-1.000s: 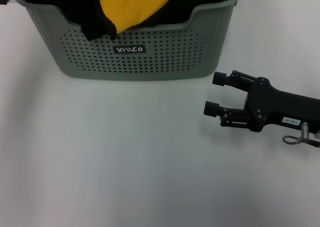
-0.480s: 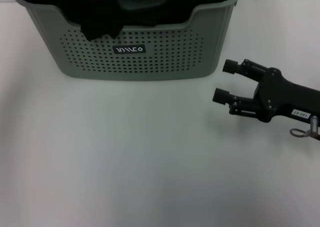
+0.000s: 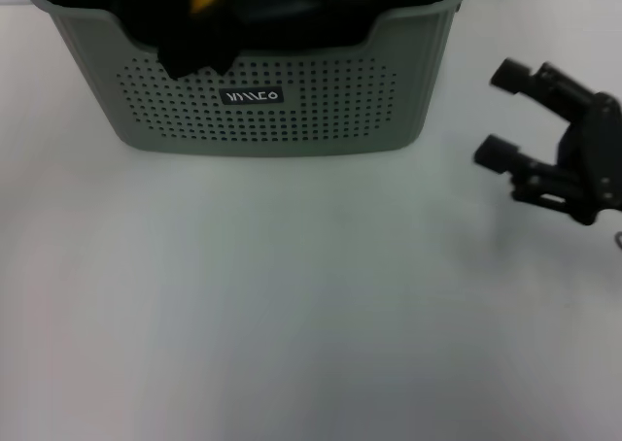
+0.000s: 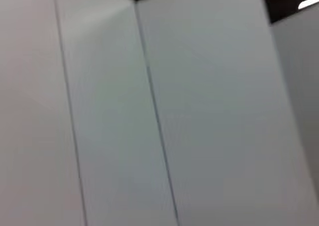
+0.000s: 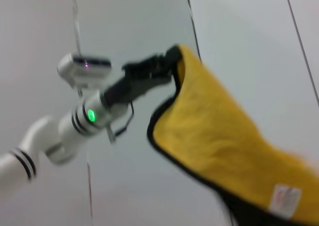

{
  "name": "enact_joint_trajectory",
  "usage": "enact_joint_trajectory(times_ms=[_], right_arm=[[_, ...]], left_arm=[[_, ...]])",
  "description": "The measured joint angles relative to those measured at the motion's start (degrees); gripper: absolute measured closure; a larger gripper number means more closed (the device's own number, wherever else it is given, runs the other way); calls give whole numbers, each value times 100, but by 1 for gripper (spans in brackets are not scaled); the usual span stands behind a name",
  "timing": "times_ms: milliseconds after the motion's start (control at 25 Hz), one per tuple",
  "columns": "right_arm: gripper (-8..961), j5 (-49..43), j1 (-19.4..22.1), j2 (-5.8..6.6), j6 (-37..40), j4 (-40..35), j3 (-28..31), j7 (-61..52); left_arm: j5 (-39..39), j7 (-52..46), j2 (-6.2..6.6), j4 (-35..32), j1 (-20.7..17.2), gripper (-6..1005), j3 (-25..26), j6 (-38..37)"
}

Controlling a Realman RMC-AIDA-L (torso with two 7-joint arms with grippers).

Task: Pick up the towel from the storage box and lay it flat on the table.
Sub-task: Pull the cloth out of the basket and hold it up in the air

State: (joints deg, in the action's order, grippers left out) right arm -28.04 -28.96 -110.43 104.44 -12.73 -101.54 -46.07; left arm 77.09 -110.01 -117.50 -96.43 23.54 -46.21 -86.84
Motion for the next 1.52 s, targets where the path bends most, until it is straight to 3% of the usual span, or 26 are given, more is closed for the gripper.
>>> enact_joint_trajectory(times_ms=[280,400,800,1120,1240,1520], right_arm=[[81,1,8,29,637,-18,202,156],[94,-6,25,-38,558,-102,186,767],[139,-148,112,-540,-796,-566,151,2583],[175,-113,614,-568,-1819,-1588,-198,3538],[188,119,716,-570,-2058,-1789,-478,4145],[351,2074,719,-573,-2486,-1981,-2193,6446]], left_arm=[[-805,-104,-52,23,-105,987,335,-417],[-1063,-130,-70,11,-192,987,369,-438],[-1167,-400,-73,-4,-258,987,397,-431],[-1172,-449,-91,14,-271,986,403,-433],[-1151,-450,-118,16,-270,986,403,-424],[-1133,-494,-135,19,-274,986,403,-413]])
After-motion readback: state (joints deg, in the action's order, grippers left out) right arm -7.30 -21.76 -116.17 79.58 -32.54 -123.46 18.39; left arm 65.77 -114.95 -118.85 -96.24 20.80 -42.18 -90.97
